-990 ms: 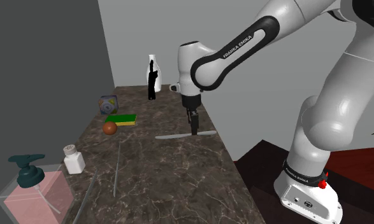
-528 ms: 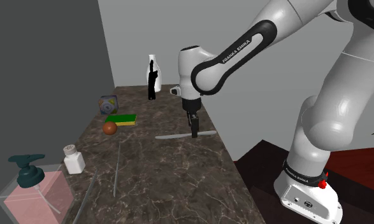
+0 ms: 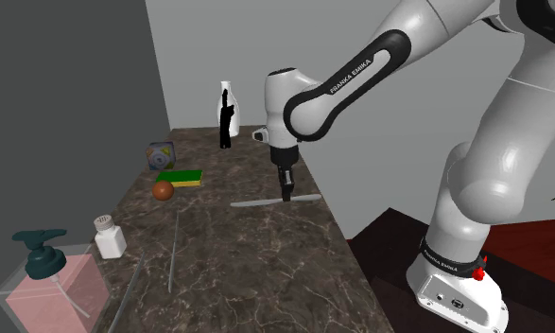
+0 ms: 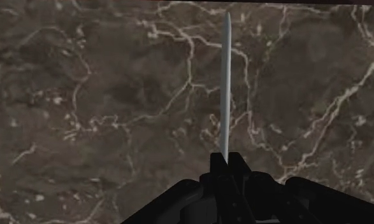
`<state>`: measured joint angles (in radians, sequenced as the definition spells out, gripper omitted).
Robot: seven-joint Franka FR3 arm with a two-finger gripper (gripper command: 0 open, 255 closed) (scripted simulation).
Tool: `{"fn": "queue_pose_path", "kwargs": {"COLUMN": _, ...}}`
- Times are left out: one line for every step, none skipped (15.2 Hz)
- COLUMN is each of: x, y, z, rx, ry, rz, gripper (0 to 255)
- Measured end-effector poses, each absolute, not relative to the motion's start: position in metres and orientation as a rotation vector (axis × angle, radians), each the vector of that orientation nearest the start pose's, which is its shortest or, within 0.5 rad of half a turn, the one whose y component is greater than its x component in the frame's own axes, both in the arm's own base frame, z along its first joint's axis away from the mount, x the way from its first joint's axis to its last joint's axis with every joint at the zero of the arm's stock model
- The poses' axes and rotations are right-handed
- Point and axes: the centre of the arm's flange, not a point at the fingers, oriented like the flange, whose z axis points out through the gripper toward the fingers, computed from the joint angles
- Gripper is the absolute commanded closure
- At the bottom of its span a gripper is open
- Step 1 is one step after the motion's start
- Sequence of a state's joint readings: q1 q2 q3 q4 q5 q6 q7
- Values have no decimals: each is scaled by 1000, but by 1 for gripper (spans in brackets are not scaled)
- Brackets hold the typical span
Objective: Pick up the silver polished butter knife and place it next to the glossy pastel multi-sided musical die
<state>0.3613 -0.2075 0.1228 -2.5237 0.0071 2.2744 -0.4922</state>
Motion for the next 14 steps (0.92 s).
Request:
{"fn": "queue_pose_path", "kwargs": {"x": 387, "y": 203, "z": 348, "rx": -2797, "ry": -1471, "rz": 68, "gripper": 255}}
{"fn": "queue_pose_path", "kwargs": {"x": 387, "y": 203, "z": 348, "rx": -2797, "ry": -1471, "rz": 68, "gripper": 255}}
{"fn": "queue_pose_path", "kwargs": {"x": 387, "y": 203, "z": 348, "rx": -2797, "ry": -1471, "rz": 68, "gripper": 255}}
{"fn": "queue_pose_path", "kwargs": {"x": 387, "y": 203, "z": 348, "rx": -2797, "ry": -1471, "rz": 68, "gripper": 255}}
{"fn": "queue_pose_path", "kwargs": {"x": 387, "y": 203, "z": 350, "rx": -2797, "ry": -1471, "rz": 68, "gripper": 255}}
{"fn": "queue_pose_path", "kwargs": {"x": 388, "y": 203, "z": 355, "rx": -2797, "ry": -1471, "rz": 68, "gripper": 255}}
{"fn": "queue_pose_path", "kwargs": {"x": 387, "y": 203, "z": 359, "rx": -2797, "ry": -1471, "rz": 68, "gripper": 255}}
{"fn": "queue_pose_path", "kwargs": {"x": 388, "y": 203, "z": 363, "rx": -2797, "ry": -1471, "rz": 68, "gripper": 255}}
{"fn": "queue_pose_path", "kwargs": {"x": 388, "y": 202, "z": 369, "rx": -2797, "ry": -1471, "rz": 68, "gripper": 255}}
{"fn": "queue_pose_path", "kwargs": {"x": 389, "y": 203, "z": 376, "rx": -2798, "ry": -1471, "rz": 68, "gripper": 255}}
{"fn": "queue_pose_path", "kwargs": {"x": 388, "y": 203, "z": 380, "rx": -2798, "ry": -1471, "rz": 68, "gripper": 255}}
{"fn": "queue_pose_path", "kwargs": {"x": 388, "y": 203, "z": 385, "rx": -2798, "ry": -1471, "rz": 68, "gripper": 255}}
{"fn": "queue_pose_path", "kwargs": {"x": 388, "y": 203, "z": 391, "rx": -2797, "ry": -1471, "rz": 68, "gripper": 255}}
{"fn": "queue_pose_path", "kwargs": {"x": 388, "y": 203, "z": 396, "rx": -2797, "ry": -1471, "rz": 68, "gripper": 255}}
